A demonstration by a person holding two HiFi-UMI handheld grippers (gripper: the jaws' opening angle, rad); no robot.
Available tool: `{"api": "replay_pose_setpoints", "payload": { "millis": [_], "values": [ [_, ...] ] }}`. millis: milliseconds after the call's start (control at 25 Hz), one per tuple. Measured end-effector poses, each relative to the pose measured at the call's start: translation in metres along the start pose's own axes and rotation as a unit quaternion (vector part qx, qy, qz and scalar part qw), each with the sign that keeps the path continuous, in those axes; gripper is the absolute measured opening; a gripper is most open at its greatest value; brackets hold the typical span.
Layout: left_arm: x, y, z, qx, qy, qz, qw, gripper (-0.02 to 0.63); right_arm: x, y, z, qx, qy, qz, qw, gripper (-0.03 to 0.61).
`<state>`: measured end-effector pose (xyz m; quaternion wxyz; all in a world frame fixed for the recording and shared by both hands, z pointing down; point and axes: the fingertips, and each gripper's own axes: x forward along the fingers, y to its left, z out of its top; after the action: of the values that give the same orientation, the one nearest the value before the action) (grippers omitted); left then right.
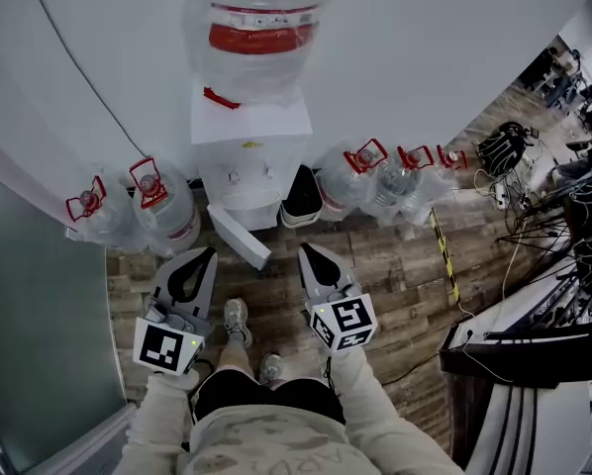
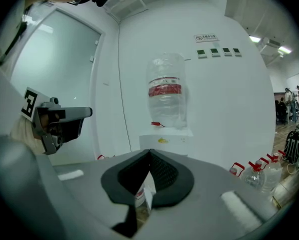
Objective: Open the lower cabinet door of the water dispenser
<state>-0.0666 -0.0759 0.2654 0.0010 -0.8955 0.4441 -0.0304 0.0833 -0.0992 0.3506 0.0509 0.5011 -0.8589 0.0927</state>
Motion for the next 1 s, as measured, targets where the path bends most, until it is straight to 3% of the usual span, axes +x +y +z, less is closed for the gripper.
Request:
{"api": "replay_pose_setpoints", "payload": {
  "millis": [560, 1000],
  "values": [
    [-0.026, -0.019, 0.062, 0.030, -0.034, 0.013, 0.9989, 0.000, -0.047, 0.033, 0.079, -0.033, -0.050, 0.004, 0.998, 0.009],
    [-0.044, -0.031, 0.093, 0.033, -0.073, 0.029, 0.9964, 0.000, -0.077, 0.039, 0.104, -0.058, -0.064, -0.007, 0.996, 0.009]
  ]
}}
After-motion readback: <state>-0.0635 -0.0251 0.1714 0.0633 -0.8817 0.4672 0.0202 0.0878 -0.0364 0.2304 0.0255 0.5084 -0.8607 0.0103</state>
